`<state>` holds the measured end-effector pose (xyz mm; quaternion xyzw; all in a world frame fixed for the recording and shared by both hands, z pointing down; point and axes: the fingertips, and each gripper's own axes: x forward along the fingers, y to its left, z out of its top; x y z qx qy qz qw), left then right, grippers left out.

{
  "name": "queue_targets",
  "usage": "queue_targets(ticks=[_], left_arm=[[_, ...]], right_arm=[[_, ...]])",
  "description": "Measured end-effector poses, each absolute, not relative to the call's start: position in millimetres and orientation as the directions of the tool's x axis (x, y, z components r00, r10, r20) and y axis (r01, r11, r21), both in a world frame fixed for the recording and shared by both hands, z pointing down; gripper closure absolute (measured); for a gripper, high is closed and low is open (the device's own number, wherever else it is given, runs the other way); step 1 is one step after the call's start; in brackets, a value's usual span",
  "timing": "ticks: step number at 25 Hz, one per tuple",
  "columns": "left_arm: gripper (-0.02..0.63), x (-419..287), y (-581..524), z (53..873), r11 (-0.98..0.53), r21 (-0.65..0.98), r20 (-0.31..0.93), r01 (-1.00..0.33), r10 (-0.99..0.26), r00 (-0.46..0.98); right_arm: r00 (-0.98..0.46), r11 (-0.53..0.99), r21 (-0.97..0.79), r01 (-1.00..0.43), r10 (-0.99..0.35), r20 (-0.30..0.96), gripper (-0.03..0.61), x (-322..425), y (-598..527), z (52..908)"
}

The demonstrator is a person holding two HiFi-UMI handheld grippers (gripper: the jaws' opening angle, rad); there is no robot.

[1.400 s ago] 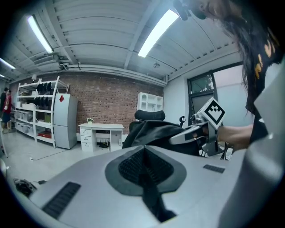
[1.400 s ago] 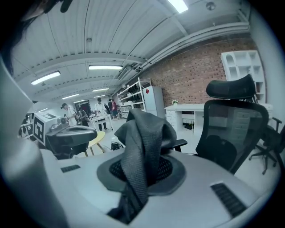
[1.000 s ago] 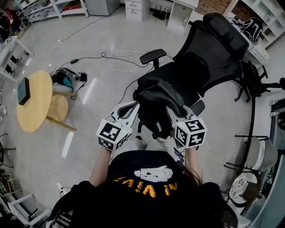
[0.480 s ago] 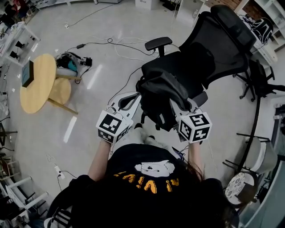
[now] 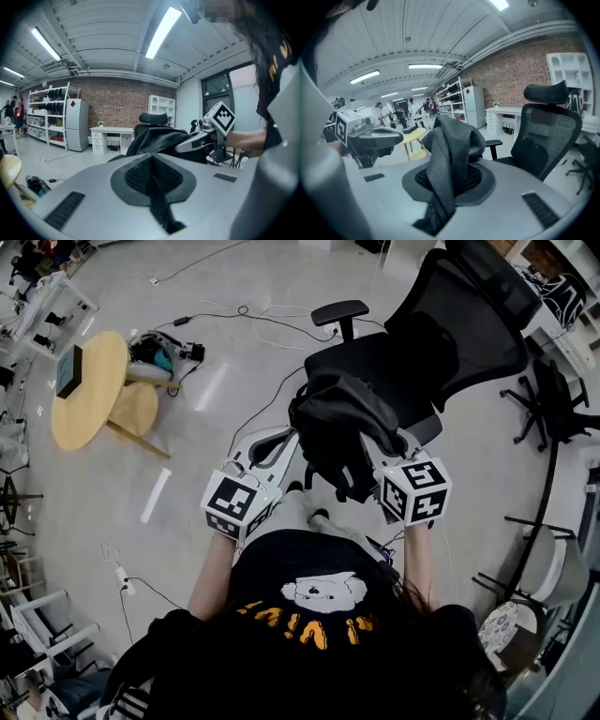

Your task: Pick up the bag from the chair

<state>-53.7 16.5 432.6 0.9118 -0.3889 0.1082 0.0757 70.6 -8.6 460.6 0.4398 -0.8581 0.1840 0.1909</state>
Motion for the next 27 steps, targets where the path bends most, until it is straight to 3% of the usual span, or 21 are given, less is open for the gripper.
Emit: queue_targets(ticks=[27], left_arm=[[0.604, -43.0, 79.2, 433.2, -0.676, 0.012, 0.264, -0.737, -0.709, 0.654]], right_arm=[[-0.593, 0.64, -0.107, -0.761, -0.62, 0.513, 0.525, 85.4, 21.9, 465.0]])
